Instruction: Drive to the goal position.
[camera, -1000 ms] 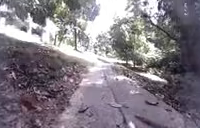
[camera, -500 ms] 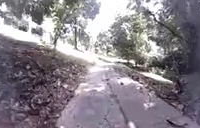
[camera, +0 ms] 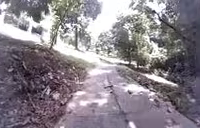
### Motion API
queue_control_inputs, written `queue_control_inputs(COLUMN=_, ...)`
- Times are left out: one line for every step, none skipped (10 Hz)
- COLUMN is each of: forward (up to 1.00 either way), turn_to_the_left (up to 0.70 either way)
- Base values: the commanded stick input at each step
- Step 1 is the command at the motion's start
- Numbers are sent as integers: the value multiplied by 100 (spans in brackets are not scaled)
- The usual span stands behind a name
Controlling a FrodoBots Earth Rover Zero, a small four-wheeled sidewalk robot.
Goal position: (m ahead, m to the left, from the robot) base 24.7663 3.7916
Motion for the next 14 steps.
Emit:
queue_control_inputs(forward=100, turn_to_the_left=0)
queue_control_inputs(forward=100, turn_to_the_left=0)
queue_control_inputs(forward=100, turn_to_the_left=0)
queue_control_inputs(forward=100, turn_to_the_left=-19)
queue_control_inputs(forward=100, turn_to_the_left=-35)
queue_control_inputs(forward=100, turn_to_the_left=-25)
queue_control_inputs(forward=100, turn_to_the_left=-4)
queue_control_inputs(forward=100, turn_to_the_left=0)
queue_control_inputs(forward=100, turn_to_the_left=0)
queue_control_inputs(forward=100, turn_to_the_left=0)
queue_control_inputs(forward=100, turn_to_the_left=0)
queue_control_inputs(forward=100, turn_to_the_left=0)
queue_control_inputs(forward=100, turn_to_the_left=0)
queue_control_inputs(forward=100, turn_to_the_left=0)
